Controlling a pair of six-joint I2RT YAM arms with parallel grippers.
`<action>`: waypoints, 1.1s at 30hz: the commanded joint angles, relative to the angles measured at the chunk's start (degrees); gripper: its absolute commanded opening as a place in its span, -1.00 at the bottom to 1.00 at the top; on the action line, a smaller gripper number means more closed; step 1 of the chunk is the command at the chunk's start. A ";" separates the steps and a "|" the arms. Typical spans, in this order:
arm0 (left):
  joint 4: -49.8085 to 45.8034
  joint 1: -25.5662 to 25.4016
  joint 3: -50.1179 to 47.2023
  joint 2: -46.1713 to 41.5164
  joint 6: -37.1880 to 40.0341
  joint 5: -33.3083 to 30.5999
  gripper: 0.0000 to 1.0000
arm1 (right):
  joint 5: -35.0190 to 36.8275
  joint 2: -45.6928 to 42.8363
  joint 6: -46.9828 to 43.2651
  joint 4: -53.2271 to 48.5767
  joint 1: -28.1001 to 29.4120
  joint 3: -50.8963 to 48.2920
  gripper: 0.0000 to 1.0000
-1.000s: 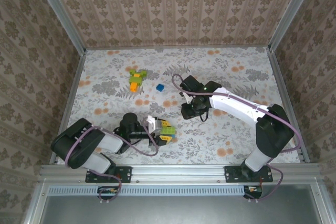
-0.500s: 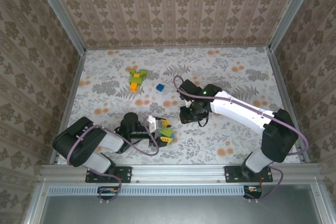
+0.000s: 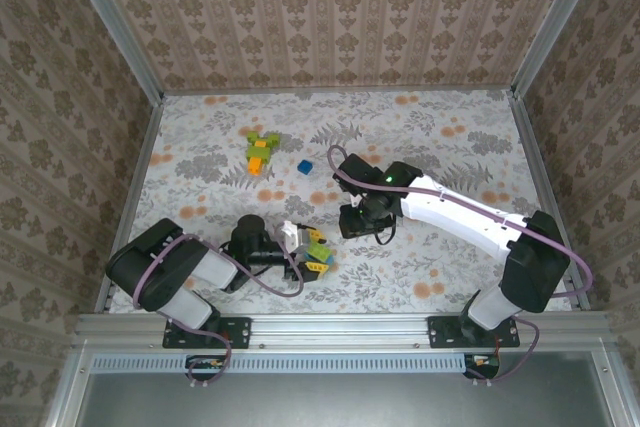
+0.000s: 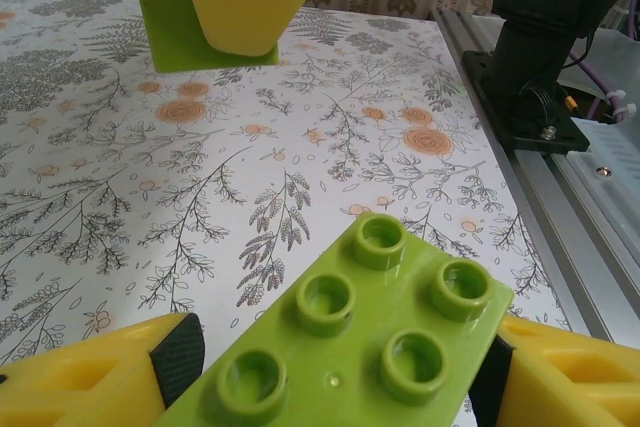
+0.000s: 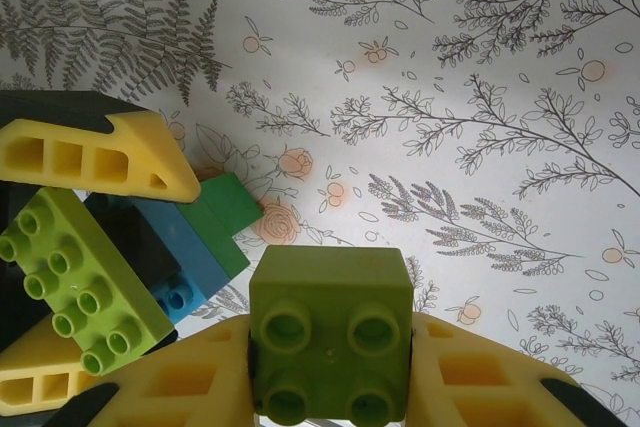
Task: Assemble a carrot with lego
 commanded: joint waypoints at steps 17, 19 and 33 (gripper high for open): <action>-3.50 0.38 2.33 0.39 0.28 3.96 0.08 | 0.79 -1.21 -0.10 2.32 0.78 -3.80 -0.59; -3.96 0.43 2.67 0.68 0.43 4.56 0.07 | 0.73 -1.56 0.34 2.21 0.88 -3.64 -0.59; -4.43 0.20 2.96 1.36 1.02 3.93 -0.12 | 2.86 -0.68 4.64 -4.31 5.93 3.81 -0.59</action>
